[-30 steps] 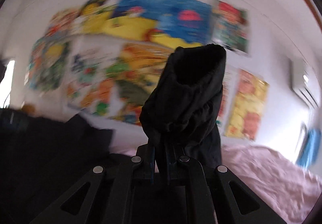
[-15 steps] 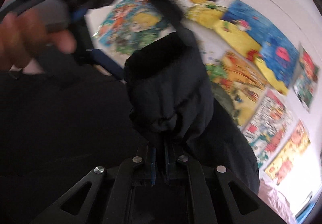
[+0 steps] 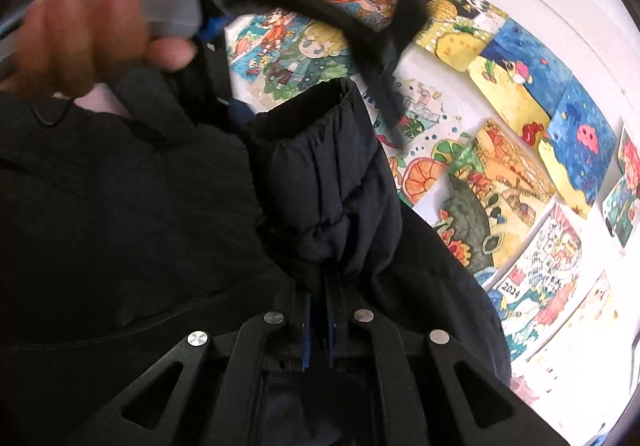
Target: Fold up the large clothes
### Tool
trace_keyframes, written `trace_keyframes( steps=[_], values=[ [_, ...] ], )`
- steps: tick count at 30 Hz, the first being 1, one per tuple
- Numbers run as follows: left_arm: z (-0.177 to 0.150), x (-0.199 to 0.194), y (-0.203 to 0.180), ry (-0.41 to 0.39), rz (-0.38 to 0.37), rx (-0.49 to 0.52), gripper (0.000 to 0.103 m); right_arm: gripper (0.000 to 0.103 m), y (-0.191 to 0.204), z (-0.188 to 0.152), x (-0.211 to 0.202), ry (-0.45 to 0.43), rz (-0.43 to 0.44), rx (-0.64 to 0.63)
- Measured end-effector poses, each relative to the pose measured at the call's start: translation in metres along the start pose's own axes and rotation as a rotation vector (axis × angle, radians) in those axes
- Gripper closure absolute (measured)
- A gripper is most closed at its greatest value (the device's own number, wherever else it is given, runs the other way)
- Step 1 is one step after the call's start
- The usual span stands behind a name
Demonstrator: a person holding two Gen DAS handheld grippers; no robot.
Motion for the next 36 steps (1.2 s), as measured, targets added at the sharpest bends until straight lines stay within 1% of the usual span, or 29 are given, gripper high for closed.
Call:
trace_keyframes(
  steps=[1,2,3,6,7,8,10,13,16,17,19,21,22,23,25,26,27,29,30,31,32,33,34,35,36],
  values=[
    [0.002,-0.001,0.003,-0.013,0.021,0.006,0.088,0.096,0.004,-0.001,-0.002,0.000,-0.003,-0.011],
    [0.004,-0.002,0.005,-0.025,0.040,0.013,0.094,0.096,0.008,-0.001,-0.004,-0.004,-0.003,-0.017],
    [0.007,-0.004,0.006,-0.036,0.040,0.013,0.094,0.096,0.009,0.000,-0.006,-0.011,0.000,-0.021],
    [0.017,-0.014,0.008,-0.076,0.059,0.035,0.095,0.081,0.012,0.001,-0.011,-0.025,0.021,-0.033],
    [0.021,-0.019,0.008,-0.089,0.070,0.051,0.095,0.068,0.014,0.001,-0.014,-0.031,0.030,-0.033],
    [0.025,-0.022,0.008,-0.103,0.087,0.067,0.095,0.051,0.013,0.000,-0.017,-0.036,0.034,-0.031],
    [0.032,-0.032,0.013,-0.127,0.132,0.093,0.096,0.034,0.008,-0.003,-0.026,-0.049,0.039,-0.005],
    [0.047,-0.052,0.039,-0.150,0.210,0.088,0.096,0.032,-0.009,-0.013,-0.035,-0.046,0.075,0.083],
    [0.055,-0.065,0.067,-0.163,0.283,0.090,0.096,0.018,-0.040,-0.030,-0.037,-0.017,0.073,0.214],
    [0.056,-0.065,0.081,-0.158,0.319,0.093,0.096,0.017,-0.052,-0.040,-0.033,0.011,0.061,0.260],
    [0.056,-0.060,0.097,-0.139,0.356,0.086,0.096,0.017,-0.074,-0.065,-0.018,0.095,0.017,0.335],
    [0.052,-0.047,0.114,-0.114,0.402,0.074,0.096,0.017,-0.086,-0.088,-0.001,0.177,-0.017,0.391],
    [0.050,-0.041,0.122,-0.101,0.436,0.078,0.096,0.017,-0.092,-0.107,0.014,0.245,-0.032,0.427],
    [0.047,-0.034,0.130,-0.090,0.478,0.094,0.095,0.017,-0.095,-0.120,0.027,0.292,-0.038,0.442],
    [0.042,-0.025,0.143,-0.076,0.539,0.121,0.095,0.017,-0.093,-0.143,0.051,0.383,-0.018,0.454],
    [0.040,-0.022,0.148,-0.072,0.554,0.127,0.094,0.017,-0.085,-0.156,0.064,0.438,0.009,0.465],
    [0.039,-0.019,0.154,-0.070,0.567,0.130,0.093,0.017,-0.077,-0.166,0.074,0.488,0.035,0.477],
    [0.037,-0.017,0.163,-0.074,0.578,0.136,0.087,0.017,-0.064,-0.180,0.087,0.528,0.082,0.512],
    [0.038,-0.017,0.164,-0.080,0.572,0.130,0.086,0.017,-0.058,-0.186,0.089,0.534,0.094,0.527],
    [0.037,-0.019,0.166,-0.088,0.563,0.118,0.080,0.014,-0.053,-0.191,0.093,0.546,0.104,0.544],
    [0.036,-0.021,0.167,-0.095,0.553,0.108,0.074,0.010,-0.049,-0.195,0.095,0.558,0.103,0.553],
    [0.038,-0.023,0.167,-0.100,0.545,0.099,0.071,0.007,-0.048,-0.197,0.095,0.561,0.095,0.557],
    [0.036,-0.026,0.166,-0.109,0.534,0.096,0.066,0.002,-0.045,-0.199,0.091,0.558,0.086,0.563],
    [0.036,-0.030,0.163,-0.118,0.529,0.095,0.061,0.000,-0.045,-0.200,0.089,0.552,0.083,0.573],
    [0.037,-0.035,0.158,-0.127,0.522,0.094,0.059,0.000,-0.046,-0.200,0.087,0.540,0.084,0.586]
  ],
)
Point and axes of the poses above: each gripper's, at about its wrist camera, not at the fingertips, and x roughly the way its jaws point, y to its left, z to its top, the point moved 8 cm from there along x, roughly the way its jaws point, and after that the axes turned 12 degrees about -x, right-handed, at the moved point
